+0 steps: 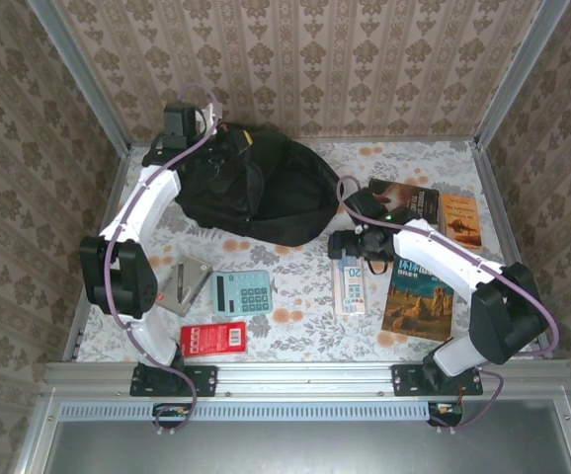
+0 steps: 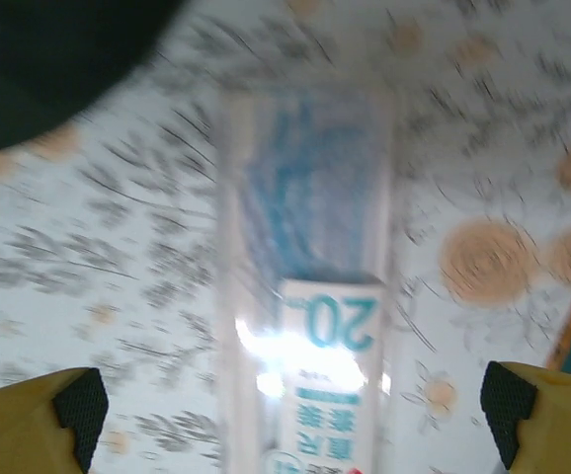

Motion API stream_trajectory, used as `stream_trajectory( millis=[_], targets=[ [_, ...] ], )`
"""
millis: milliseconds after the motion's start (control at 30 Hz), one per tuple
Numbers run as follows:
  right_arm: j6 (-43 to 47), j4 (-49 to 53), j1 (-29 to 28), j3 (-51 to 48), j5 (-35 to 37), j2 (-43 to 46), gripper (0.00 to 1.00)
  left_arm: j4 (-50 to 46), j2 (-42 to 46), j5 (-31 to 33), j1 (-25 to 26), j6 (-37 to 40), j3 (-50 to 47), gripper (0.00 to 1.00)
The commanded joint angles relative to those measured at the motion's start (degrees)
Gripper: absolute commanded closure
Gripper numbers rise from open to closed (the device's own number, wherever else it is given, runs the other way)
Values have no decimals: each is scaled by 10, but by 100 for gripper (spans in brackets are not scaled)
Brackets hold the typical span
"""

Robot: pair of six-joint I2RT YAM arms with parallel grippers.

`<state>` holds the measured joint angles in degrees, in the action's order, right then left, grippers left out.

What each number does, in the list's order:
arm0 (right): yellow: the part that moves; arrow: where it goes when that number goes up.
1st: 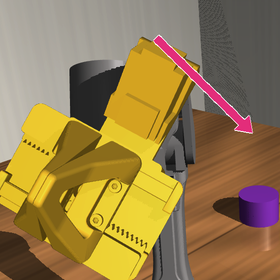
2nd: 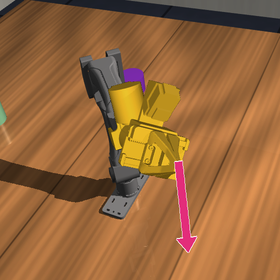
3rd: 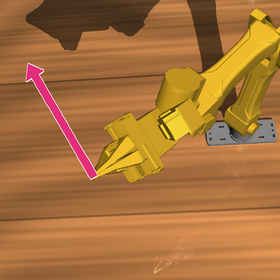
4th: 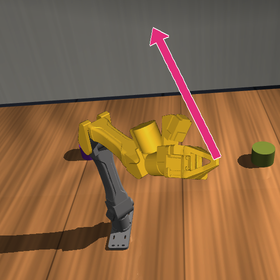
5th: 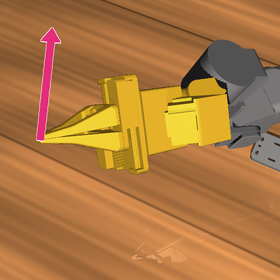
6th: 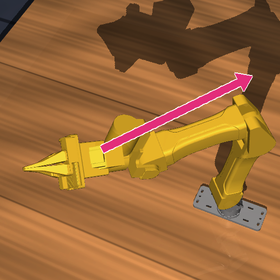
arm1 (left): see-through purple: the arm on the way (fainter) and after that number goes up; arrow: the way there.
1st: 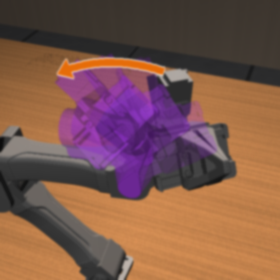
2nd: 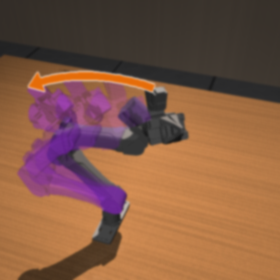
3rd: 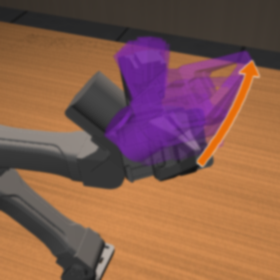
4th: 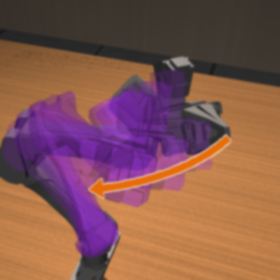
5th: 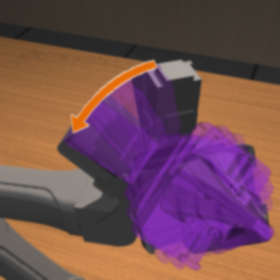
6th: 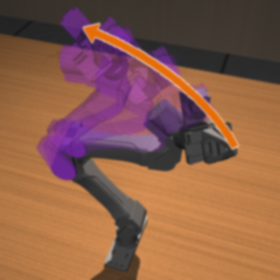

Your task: Pack the student bag

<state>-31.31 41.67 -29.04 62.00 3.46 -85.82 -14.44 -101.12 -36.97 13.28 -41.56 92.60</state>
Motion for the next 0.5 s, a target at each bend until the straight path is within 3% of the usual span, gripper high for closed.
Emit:
stream_trajectory(
  millis=[0, 467],
  targets=[
    [-9, 22, -3, -17, 26, -17, 0, 23, 19, 5, -8, 11, -8, 100],
    [-16, -6, -4, 14, -18, -177, 0, 33, 26, 5, -20, 5, -23, 100]
  ],
)
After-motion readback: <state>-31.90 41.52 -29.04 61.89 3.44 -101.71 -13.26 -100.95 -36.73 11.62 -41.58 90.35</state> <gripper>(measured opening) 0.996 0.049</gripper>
